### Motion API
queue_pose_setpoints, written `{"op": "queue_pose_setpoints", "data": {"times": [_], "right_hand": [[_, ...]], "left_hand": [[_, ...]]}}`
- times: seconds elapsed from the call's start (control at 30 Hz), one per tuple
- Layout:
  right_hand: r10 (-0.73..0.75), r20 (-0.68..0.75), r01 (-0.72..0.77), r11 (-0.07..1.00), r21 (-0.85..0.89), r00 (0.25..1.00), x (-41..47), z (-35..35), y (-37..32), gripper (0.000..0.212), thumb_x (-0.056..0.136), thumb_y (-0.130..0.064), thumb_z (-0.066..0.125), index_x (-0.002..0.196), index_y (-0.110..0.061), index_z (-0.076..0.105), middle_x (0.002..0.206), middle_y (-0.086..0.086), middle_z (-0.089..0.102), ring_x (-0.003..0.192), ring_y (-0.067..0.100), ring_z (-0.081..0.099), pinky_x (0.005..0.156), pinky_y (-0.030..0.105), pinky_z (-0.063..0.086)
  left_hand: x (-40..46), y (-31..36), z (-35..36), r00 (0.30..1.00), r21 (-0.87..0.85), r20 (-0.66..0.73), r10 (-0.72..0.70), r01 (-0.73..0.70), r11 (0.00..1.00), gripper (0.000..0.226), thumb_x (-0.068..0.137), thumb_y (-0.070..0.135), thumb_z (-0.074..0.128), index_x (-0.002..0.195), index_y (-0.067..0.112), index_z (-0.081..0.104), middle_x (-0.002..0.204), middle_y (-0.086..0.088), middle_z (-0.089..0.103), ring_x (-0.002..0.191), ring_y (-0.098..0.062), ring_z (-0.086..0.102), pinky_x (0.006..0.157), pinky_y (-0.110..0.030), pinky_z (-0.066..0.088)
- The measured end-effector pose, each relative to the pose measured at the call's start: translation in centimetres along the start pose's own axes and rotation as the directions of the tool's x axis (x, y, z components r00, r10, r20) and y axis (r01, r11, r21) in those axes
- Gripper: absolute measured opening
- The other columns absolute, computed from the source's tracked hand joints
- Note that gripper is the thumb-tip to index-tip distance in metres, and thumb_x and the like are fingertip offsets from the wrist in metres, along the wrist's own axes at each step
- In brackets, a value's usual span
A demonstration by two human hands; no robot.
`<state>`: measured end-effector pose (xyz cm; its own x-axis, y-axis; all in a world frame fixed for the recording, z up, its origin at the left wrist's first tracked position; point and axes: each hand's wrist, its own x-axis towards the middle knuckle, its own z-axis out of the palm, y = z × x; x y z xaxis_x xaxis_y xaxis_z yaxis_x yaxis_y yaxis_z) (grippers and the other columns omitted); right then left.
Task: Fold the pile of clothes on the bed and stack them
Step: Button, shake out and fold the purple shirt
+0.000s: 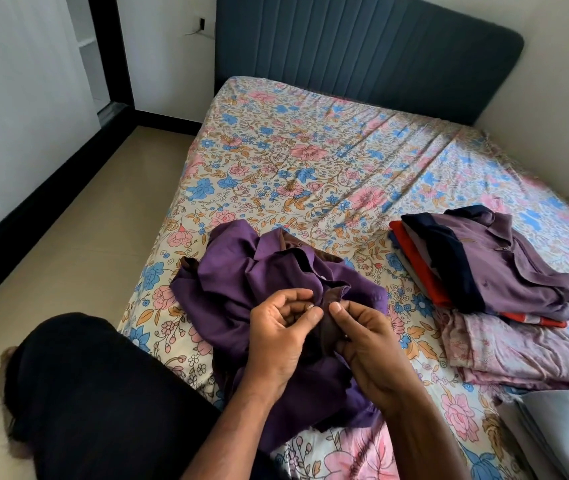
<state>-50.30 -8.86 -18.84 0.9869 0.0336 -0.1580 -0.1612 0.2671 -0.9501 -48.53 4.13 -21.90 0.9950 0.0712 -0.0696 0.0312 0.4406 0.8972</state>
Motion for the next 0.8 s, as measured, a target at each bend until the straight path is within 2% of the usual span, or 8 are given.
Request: {"op": "queue_pose_setpoints", "data": {"times": [0.1, 0.17, 0.27, 0.37, 0.5, 0.57, 0.67, 0.8], "right_hand": [[0.045, 0.004, -0.046, 0.993, 0.105, 0.999, -0.17, 0.1, -0.36, 0.04, 0.097, -0.016, 0.056, 0.107, 0.023, 0.055, 0.102, 0.036, 0.062, 0.095, 0.041, 0.058, 0.075, 0.036, 0.06], [0.04, -0.011, -0.038, 0.993, 0.116, 0.999, -0.17, 0.14, -0.35, 0.036, 0.094, -0.016, 0.059, 0.103, 0.019, 0.058, 0.1, 0.034, 0.063, 0.091, 0.039, 0.062, 0.073, 0.036, 0.061], [0.017, -0.058, -0.013, 0.998, 0.059, 0.998, -0.16, 0.32, -0.19, 0.029, 0.084, -0.022, 0.069, 0.101, 0.002, 0.068, 0.094, 0.023, 0.07, 0.082, 0.028, 0.069, 0.067, 0.033, 0.06], [-0.028, -0.121, 0.029, 1.0, 0.001, 0.992, 0.08, 0.49, -0.05, 0.03, 0.079, -0.031, 0.08, 0.095, -0.007, 0.072, 0.092, 0.024, 0.064, 0.086, 0.036, 0.056, 0.068, 0.036, 0.054], [-0.041, -0.155, 0.048, 0.998, 0.041, 0.987, 0.22, 0.55, 0.49, 0.034, 0.086, -0.033, 0.078, 0.098, -0.002, 0.072, 0.098, 0.031, 0.06, 0.095, 0.041, 0.051, 0.078, 0.042, 0.047], [-0.046, -0.135, 0.048, 0.999, 0.018, 0.99, 0.22, 0.76, 0.44, 0.024, 0.091, -0.027, 0.072, 0.096, -0.004, 0.074, 0.097, 0.033, 0.064, 0.092, 0.043, 0.055, 0.075, 0.041, 0.052], [-0.065, -0.081, 0.064, 0.998, -0.015, 0.995, 0.08, 0.84, 0.16, 0.019, 0.089, -0.018, 0.068, 0.097, -0.002, 0.074, 0.104, 0.033, 0.07, 0.096, 0.045, 0.068, 0.083, 0.045, 0.06], [-0.093, -0.072, 0.088, 0.993, -0.073, 0.993, -0.09, 0.83, 0.1, 0.021, 0.085, -0.02, 0.076, 0.098, -0.003, 0.075, 0.104, 0.033, 0.071, 0.095, 0.044, 0.069, 0.089, 0.054, 0.056]], "left_hand": [[-0.1, 0.19, 0.09, 0.999, -0.063, 0.002, -0.034, 0.034, 0.997, 0.023, 0.082, -0.006, 0.076, 0.099, 0.009, 0.074, 0.079, -0.006, 0.073, 0.075, -0.013, 0.068, 0.07, -0.02, 0.055], [-0.09, 0.24, 0.0, 0.999, -0.067, 0.001, -0.043, 0.043, 0.997, 0.023, 0.082, -0.006, 0.076, 0.099, 0.009, 0.074, 0.081, -0.008, 0.073, 0.076, -0.015, 0.068, 0.071, -0.021, 0.056], [0.0, 0.1, -0.11, 1.0, -0.007, 0.006, -0.012, 0.012, 1.0, 0.024, 0.081, -0.005, 0.077, 0.1, 0.009, 0.073, 0.084, -0.01, 0.074, 0.079, -0.016, 0.069, 0.074, -0.024, 0.057], [-0.13, -0.06, 0.03, 0.998, 0.104, 0.049, 0.039, -0.044, 0.994, 0.026, 0.081, -0.005, 0.078, 0.1, 0.011, 0.072, 0.084, -0.009, 0.074, 0.077, -0.013, 0.07, 0.073, -0.023, 0.056], [-0.3, -0.04, 0.16, 0.996, 0.152, 0.061, 0.064, -0.072, 0.986, 0.027, 0.081, -0.006, 0.077, 0.099, 0.013, 0.072, 0.082, -0.006, 0.074, 0.075, -0.011, 0.068, 0.071, -0.022, 0.056], [-0.22, 0.03, 0.03, 0.997, 0.136, 0.031, 0.069, -0.072, 0.988, 0.027, 0.081, -0.005, 0.077, 0.099, 0.015, 0.073, 0.082, -0.006, 0.074, 0.076, -0.012, 0.068, 0.072, -0.023, 0.056], [-0.22, 0.33, -0.04, 0.998, 0.083, 0.001, 0.068, -0.067, 0.994, 0.024, 0.08, 0.0, 0.081, 0.099, 0.013, 0.073, 0.086, -0.01, 0.075, 0.079, -0.015, 0.071, 0.074, -0.024, 0.057], [-0.26, 0.58, 0.11, 0.999, 0.041, -0.016, 0.033, -0.032, 0.999, 0.023, 0.077, 0.004, 0.084, 0.097, 0.009, 0.073, 0.085, -0.011, 0.076, 0.079, -0.017, 0.072, 0.073, -0.024, 0.058]]}}
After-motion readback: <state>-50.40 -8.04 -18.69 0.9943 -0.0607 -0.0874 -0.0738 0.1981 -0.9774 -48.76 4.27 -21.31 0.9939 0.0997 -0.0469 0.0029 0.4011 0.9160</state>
